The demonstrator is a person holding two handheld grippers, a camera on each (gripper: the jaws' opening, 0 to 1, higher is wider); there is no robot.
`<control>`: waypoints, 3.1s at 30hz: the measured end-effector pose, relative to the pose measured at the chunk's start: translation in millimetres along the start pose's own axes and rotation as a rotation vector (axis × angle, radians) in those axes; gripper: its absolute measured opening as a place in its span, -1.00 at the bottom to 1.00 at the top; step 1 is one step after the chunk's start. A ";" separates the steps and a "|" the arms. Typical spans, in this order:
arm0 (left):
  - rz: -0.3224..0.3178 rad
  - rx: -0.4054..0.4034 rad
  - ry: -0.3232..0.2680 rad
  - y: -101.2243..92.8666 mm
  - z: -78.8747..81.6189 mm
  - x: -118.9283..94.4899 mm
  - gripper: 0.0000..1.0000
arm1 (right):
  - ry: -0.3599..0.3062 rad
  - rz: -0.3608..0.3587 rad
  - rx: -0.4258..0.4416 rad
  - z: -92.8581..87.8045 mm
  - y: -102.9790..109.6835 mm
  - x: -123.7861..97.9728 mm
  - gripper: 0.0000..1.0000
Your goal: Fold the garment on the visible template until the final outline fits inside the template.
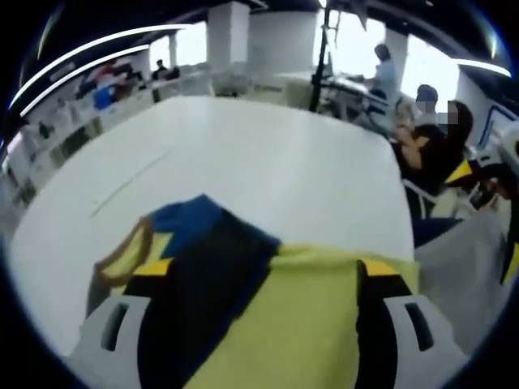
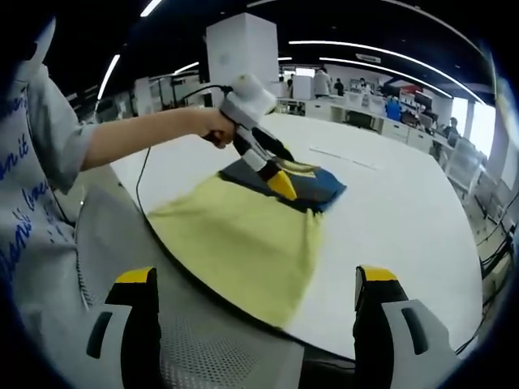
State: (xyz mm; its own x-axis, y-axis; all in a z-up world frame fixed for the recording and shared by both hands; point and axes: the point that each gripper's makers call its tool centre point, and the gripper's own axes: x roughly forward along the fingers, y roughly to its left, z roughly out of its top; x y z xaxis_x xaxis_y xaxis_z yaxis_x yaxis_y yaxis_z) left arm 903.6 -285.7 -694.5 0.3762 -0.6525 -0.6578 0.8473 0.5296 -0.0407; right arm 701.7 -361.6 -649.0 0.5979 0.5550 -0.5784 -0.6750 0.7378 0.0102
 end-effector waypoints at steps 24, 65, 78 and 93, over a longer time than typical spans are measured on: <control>0.014 0.032 0.002 -4.5 -9.1 -33.1 0.93 | 0.007 0.016 -0.022 3.2 1.7 4.3 1.00; 0.059 0.008 -0.046 -16.4 -22.6 -106.6 0.99 | 0.025 0.029 -0.058 10.3 0.8 9.5 1.00; 0.091 -0.019 -0.061 -18.1 -32.3 -128.7 0.99 | 0.032 0.050 -0.085 15.4 3.4 14.3 0.99; 0.125 -0.038 -0.078 -22.9 -42.2 -152.6 0.98 | 0.038 0.068 -0.114 23.5 -0.4 19.8 0.99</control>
State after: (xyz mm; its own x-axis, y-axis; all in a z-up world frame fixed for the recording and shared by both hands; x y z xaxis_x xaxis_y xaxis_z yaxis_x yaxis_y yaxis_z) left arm 810.9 -175.3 -624.9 0.5074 -0.6195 -0.5990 0.7778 0.6285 0.0089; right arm 724.0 -341.9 -641.3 0.5336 0.5856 -0.6102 -0.7594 0.6493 -0.0410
